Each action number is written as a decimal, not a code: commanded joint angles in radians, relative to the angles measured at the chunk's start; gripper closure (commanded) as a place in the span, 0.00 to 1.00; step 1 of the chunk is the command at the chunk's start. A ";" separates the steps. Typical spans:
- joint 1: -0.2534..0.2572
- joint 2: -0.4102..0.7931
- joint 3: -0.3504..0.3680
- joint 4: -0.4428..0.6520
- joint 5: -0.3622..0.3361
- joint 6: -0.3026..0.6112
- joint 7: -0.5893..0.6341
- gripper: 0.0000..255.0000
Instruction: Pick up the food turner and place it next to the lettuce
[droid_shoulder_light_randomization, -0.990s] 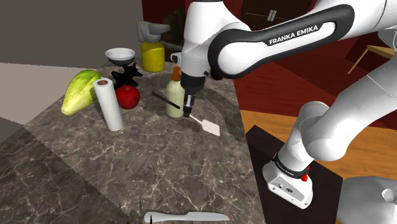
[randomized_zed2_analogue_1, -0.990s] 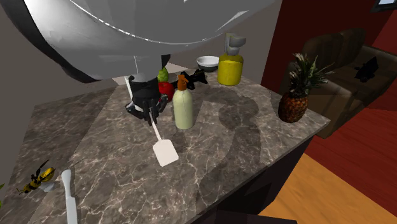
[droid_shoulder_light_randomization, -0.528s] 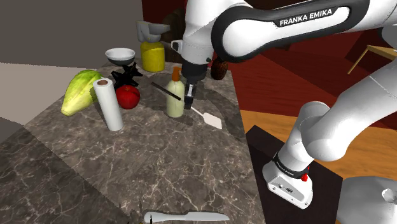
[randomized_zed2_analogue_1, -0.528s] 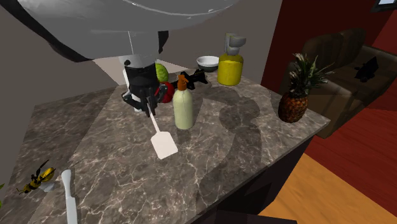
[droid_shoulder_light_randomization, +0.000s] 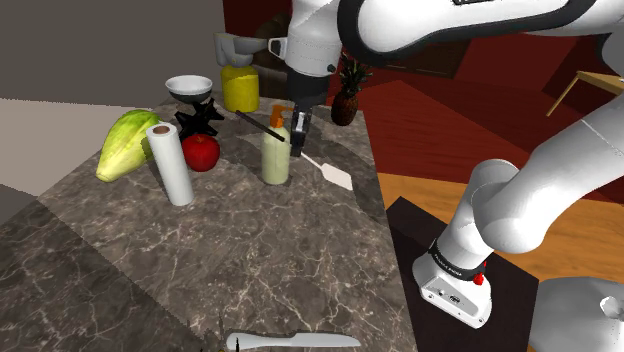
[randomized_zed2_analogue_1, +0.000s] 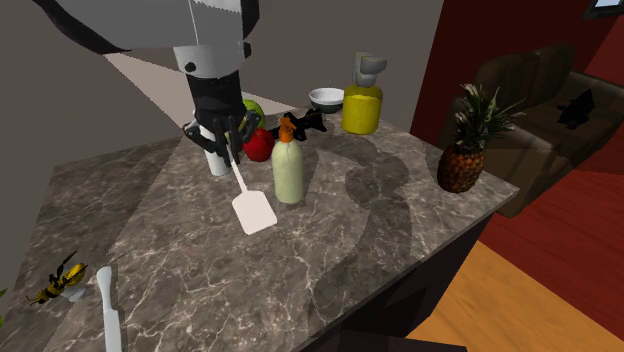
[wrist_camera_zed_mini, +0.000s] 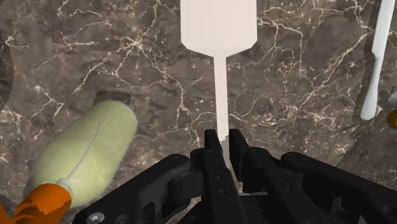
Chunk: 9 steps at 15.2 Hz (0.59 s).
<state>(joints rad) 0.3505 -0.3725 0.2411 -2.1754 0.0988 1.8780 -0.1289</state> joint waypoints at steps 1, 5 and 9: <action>-0.002 -0.001 -0.003 0.027 -0.002 -0.028 -0.002 1.00; -0.017 0.164 0.010 0.183 -0.038 -0.022 0.014 1.00; -0.022 0.331 0.021 0.363 -0.081 -0.039 0.035 1.00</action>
<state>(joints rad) 0.3291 -0.0830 0.2588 -1.8625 0.0289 1.8477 -0.1005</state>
